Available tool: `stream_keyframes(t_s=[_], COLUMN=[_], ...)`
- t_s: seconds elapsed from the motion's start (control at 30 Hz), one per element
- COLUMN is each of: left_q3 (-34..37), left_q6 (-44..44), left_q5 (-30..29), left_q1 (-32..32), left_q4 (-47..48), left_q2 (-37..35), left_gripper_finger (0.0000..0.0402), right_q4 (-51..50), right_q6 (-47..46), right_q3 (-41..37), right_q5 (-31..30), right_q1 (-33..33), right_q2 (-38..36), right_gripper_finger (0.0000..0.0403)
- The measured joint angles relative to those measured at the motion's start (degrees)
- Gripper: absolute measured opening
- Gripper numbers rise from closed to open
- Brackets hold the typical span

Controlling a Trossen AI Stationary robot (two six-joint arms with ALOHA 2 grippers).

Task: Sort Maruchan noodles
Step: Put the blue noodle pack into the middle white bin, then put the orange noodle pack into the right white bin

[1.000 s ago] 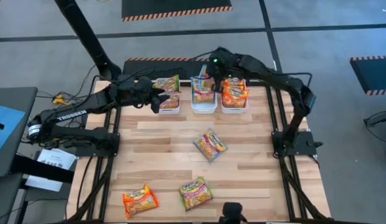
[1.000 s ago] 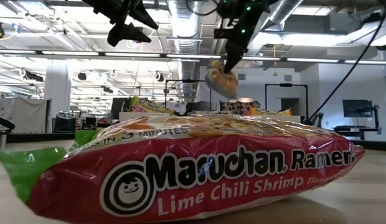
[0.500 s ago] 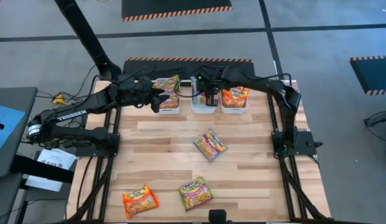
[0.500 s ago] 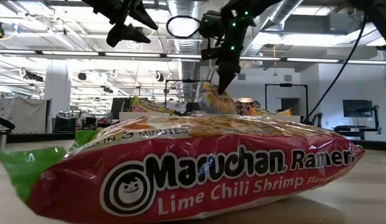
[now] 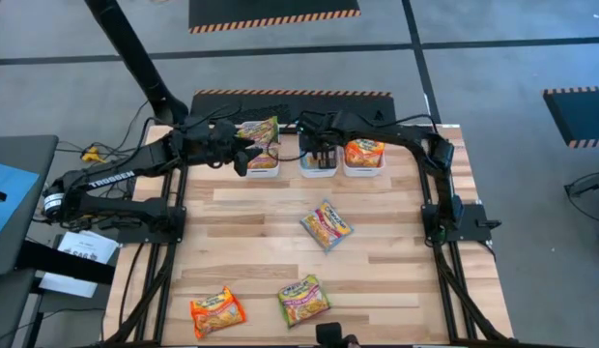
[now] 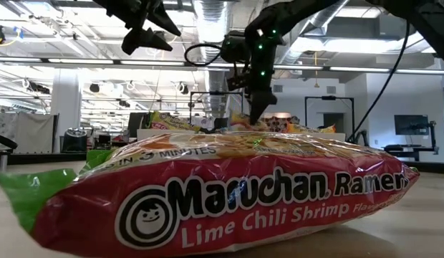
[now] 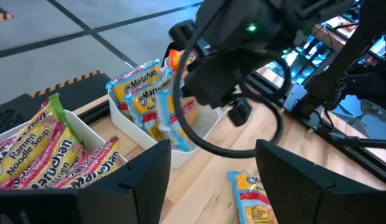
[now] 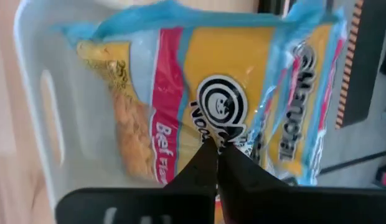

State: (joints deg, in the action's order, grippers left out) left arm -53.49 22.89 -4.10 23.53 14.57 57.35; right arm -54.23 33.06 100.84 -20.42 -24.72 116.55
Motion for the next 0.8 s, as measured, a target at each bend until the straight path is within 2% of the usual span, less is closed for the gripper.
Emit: stream_keyframes(t_s=[0.4,0.5,0.63,0.8], left_q3=[0.00,0.00,0.00,0.00], left_q6=[-0.17,0.26,0.86,6.13], left_q5=[0.28,0.61,2.19,2.25], left_q1=[0.00,0.00,0.00,0.00], left_q4=[1.64,1.66,2.47,6.68], left_q2=[-0.01,0.01,0.01,0.00], left_gripper_finger=[0.0219,0.0219,0.0219,0.0219], right_q4=[2.90,2.61,0.67,-2.62], right_q6=[1.35,0.18,-0.08,-1.29], right_q3=[0.04,0.25,3.73,11.34], right_q5=[-1.10,-3.32,-6.44,-6.89], right_q1=[1.48,1.31,1.31,0.83], right_q2=[-0.02,-0.02,-0.02,-0.04], right_gripper_finger=[0.0096,0.0113,0.0129,0.0134])
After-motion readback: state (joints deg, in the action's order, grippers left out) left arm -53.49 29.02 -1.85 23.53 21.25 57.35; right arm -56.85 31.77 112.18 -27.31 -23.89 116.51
